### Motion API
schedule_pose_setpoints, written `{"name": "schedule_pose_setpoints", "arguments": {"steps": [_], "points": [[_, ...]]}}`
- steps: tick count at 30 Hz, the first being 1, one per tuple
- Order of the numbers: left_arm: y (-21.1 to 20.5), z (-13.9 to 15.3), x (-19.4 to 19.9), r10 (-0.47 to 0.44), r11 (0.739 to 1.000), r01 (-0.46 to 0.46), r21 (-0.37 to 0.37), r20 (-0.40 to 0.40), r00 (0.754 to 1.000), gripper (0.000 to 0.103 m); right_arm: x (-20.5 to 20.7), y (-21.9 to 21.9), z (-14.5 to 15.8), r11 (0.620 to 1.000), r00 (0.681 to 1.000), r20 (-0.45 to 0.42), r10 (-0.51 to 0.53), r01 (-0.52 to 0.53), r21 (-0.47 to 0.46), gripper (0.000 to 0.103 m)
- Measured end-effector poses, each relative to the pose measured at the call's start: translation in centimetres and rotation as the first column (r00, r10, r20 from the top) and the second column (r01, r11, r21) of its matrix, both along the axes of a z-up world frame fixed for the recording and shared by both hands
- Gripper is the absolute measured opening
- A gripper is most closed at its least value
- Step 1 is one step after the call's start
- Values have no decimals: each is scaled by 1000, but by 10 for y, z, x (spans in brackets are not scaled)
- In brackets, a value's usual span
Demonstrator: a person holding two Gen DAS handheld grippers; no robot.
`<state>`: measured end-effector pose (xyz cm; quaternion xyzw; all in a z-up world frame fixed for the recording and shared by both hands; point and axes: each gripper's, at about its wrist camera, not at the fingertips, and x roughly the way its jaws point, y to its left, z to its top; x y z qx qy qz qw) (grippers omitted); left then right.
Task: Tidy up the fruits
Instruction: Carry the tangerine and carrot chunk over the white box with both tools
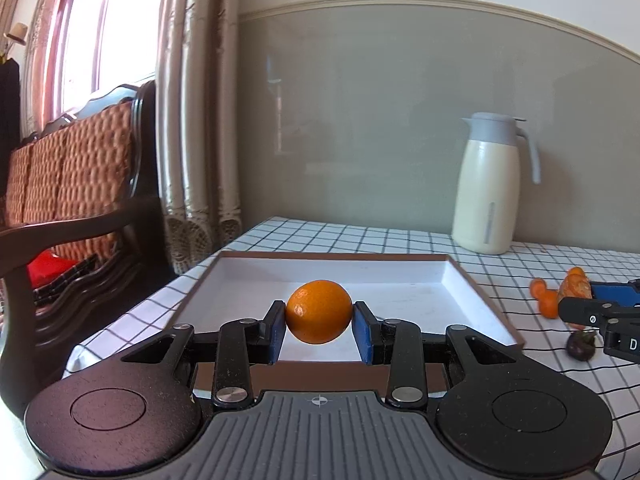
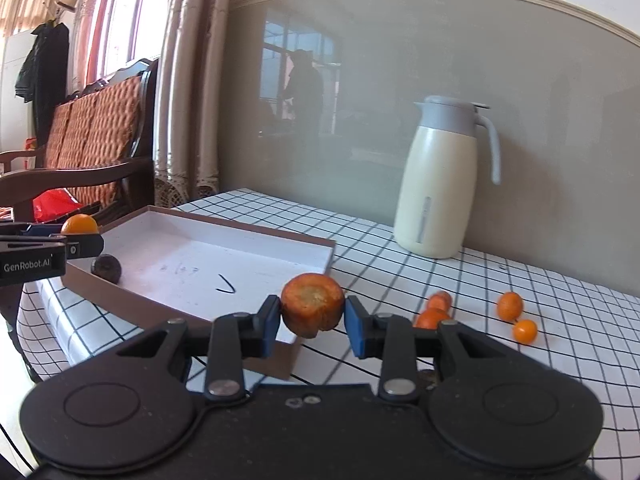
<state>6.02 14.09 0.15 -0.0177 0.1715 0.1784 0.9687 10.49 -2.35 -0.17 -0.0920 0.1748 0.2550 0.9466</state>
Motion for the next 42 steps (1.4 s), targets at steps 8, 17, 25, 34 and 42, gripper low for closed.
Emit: {"name": "schedule_pose_setpoints", "arguments": {"steps": [8,17,25,34,42], "points": [[20,-2,-5,48,999,-48,-5,-4,999,36,-2,21,2,999,999,11,44,-44,4,26],[36,-4,5,64,998,-64,-10,-6,998,36,10,36,4,998,998,4,64,-65,15,26],[53,-6,25,86,996,-86,-10,-11,996,36,34,50,3,998,998,-3,62,-62,13,26],[70,-11,44,109,994,-110,-19,-18,994,36,58,60,-1,998,998,-17,59,-59,4,26],[85,-13,62,129,991,-130,-32,-28,991,36,82,74,-2,998,998,-29,64,-64,-2,26]]}}
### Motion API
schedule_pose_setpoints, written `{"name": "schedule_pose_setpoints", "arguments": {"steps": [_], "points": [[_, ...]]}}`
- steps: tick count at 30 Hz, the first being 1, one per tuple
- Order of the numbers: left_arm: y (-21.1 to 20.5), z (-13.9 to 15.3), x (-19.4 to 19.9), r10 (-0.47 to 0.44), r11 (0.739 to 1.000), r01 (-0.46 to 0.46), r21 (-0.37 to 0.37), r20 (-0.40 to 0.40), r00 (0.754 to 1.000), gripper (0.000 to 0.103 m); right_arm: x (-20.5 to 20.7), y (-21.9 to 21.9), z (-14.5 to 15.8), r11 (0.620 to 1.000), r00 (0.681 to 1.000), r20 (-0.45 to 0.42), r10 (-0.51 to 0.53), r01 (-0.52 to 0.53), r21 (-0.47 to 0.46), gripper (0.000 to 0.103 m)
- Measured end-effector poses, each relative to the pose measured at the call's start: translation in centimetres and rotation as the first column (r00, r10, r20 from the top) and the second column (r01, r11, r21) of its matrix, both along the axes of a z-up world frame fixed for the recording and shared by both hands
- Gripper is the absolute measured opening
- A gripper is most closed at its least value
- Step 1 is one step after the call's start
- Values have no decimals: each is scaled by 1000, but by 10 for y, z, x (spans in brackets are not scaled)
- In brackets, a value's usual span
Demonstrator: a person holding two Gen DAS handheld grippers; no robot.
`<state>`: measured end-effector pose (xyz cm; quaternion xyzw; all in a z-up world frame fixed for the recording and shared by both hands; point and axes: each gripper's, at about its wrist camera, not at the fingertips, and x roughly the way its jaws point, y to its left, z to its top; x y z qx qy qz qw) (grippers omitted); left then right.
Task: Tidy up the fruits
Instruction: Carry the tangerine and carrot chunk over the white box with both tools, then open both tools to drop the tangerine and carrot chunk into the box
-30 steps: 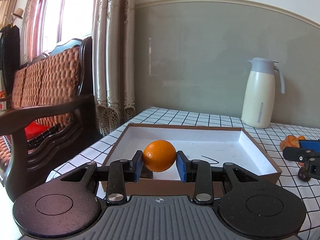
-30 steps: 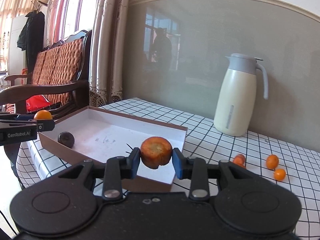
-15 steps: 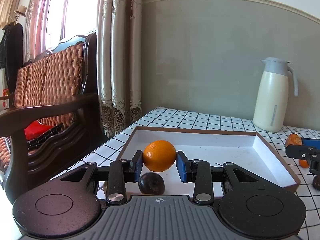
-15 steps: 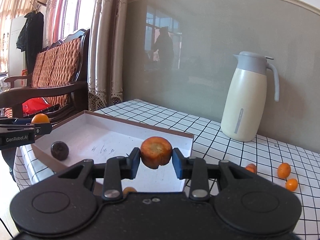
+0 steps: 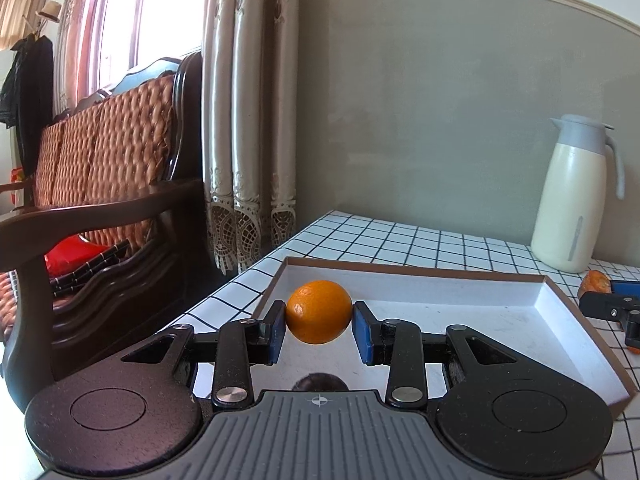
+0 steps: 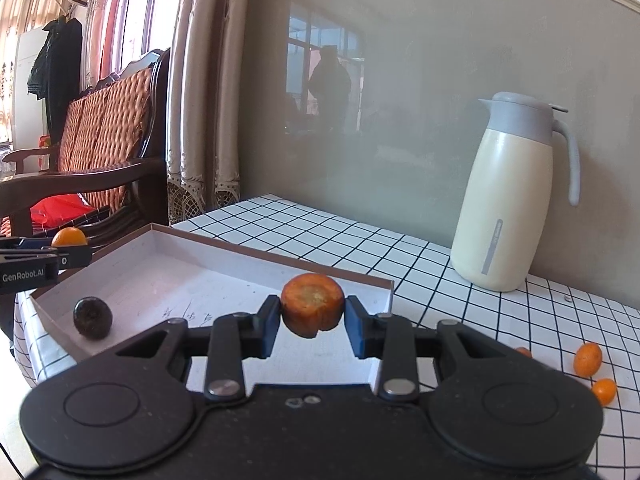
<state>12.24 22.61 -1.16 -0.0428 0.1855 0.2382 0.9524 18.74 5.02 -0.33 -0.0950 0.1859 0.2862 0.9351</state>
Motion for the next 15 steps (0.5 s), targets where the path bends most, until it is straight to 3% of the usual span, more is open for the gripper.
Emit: {"name": "schedule_pose_setpoints", "arguments": {"steps": [15], "points": [[15,-7,52,14,1000,-15,-17,-67,998,36,50,26,-7,1000,995,-100,7,-9,-23,26]]}}
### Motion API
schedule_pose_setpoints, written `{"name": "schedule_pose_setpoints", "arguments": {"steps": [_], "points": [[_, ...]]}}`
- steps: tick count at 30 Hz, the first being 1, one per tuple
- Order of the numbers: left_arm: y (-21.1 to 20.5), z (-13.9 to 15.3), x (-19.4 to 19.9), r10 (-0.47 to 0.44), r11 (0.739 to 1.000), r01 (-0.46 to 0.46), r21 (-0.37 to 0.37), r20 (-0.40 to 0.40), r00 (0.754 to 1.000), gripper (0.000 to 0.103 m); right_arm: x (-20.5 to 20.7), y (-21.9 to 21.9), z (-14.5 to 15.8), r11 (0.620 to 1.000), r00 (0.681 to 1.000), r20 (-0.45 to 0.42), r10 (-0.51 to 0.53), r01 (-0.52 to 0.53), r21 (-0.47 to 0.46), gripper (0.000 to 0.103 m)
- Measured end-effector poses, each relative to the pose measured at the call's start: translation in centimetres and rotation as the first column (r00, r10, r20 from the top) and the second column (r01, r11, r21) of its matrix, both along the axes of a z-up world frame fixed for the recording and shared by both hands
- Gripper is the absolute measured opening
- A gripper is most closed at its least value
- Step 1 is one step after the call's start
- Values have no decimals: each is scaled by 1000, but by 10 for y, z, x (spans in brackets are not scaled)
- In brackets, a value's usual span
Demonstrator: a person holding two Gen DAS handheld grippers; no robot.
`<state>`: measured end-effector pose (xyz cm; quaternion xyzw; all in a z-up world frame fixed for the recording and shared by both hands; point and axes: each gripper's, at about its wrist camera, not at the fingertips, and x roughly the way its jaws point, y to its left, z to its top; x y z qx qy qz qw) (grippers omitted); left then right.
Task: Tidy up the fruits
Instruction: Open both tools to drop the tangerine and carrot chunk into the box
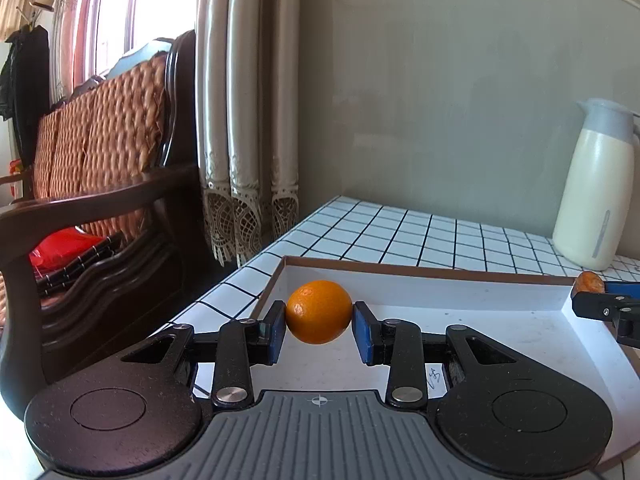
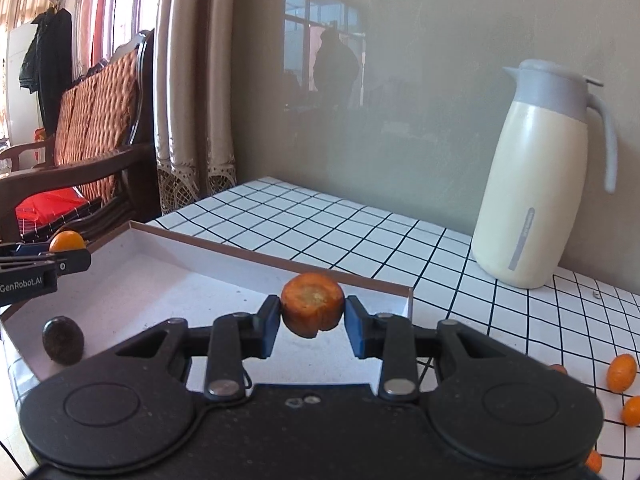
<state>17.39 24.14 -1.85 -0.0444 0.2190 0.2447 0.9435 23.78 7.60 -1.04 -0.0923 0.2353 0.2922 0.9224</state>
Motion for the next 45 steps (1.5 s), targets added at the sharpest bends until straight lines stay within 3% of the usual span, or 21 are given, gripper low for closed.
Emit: {"name": "schedule_pose_setpoints", "arguments": {"steps": [4,6,7,8,10,24,32,38,45], "points": [[5,-4,6,5,1000,-6,-17,-16,1000,37,14,6,-3,999,997,-70,26,-29,-34,27],[7,-6,4,16,1000,-17,-23,-16,1000,42,14,8,-5,998,999,-47,-6,2,-68,39],[7,-6,1,25,999,-25,-25,0,1000,80,12,6,-4,998,999,-5,-39,38,-56,73],[5,-5,-4,49,999,-49,-13,34,998,101,7,2,-4,997,997,46,-69,70,-26,97],[0,-1,-13,54,998,-57,24,102,993,103,3,-4,-2,997,994,85,-76,75,7,97],[-10,1,-24,33,999,-36,31,93,995,103,-5,-22,5,994,993,63,-101,99,34,97],[-47,13,-54,-30,997,21,71,121,992,103,-41,-55,17,992,989,93,-114,109,60,97],[-73,12,-87,-60,998,58,18,132,989,103,-66,-83,21,990,984,115,-136,131,54,97],[-108,18,-97,-113,993,108,42,144,983,103,-94,-118,18,985,976,129,-173,171,26,96]]}}
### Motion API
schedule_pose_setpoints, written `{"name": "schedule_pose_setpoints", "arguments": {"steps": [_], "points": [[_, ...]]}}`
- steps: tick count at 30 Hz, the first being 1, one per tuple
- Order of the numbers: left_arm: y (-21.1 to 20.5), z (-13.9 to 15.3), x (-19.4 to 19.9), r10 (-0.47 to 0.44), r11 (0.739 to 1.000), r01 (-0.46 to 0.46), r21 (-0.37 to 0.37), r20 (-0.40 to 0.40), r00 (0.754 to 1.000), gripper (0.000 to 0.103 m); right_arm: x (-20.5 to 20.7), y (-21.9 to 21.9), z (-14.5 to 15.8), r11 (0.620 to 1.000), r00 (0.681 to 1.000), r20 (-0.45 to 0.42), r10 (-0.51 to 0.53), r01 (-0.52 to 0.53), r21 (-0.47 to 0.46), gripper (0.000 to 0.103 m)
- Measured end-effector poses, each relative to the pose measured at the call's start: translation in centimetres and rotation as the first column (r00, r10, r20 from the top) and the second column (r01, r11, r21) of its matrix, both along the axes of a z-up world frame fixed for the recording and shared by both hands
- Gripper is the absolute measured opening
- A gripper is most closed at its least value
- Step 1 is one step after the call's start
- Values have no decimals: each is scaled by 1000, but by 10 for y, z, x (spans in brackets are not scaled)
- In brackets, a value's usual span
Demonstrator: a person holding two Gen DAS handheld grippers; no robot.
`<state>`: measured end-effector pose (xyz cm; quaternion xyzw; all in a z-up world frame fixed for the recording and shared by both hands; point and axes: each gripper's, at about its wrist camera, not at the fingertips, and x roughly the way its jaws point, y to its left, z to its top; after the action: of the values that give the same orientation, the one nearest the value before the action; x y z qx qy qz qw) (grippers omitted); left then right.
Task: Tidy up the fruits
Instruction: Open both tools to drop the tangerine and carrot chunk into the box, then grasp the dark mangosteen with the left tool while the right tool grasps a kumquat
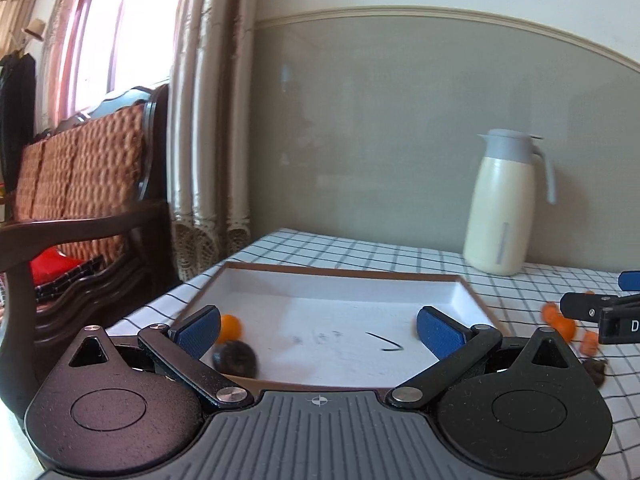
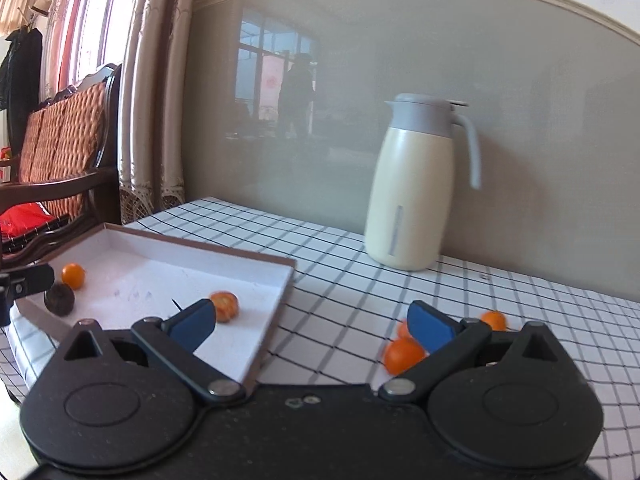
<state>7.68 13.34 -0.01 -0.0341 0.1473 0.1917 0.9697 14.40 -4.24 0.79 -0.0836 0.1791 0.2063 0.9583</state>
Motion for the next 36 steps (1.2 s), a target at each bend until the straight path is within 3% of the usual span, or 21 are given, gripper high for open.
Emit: {"name": "schedule_pose_setpoints", "arguments": {"steps": [12,21,36], "points": [[-66,-1,8,-110,992,112,59,-24,994,103,-17,-60,-2,994,994,3,-109,109,3,96],[-103,-5,24,-182,981,184,62,-42,982,103,-17,-97,-4,983,983,6,-181,181,-6,96],[-181,-30,66,-340,935,349,65,-121,933,103,-9,-149,-14,960,960,-19,-279,279,-9,95]]}}
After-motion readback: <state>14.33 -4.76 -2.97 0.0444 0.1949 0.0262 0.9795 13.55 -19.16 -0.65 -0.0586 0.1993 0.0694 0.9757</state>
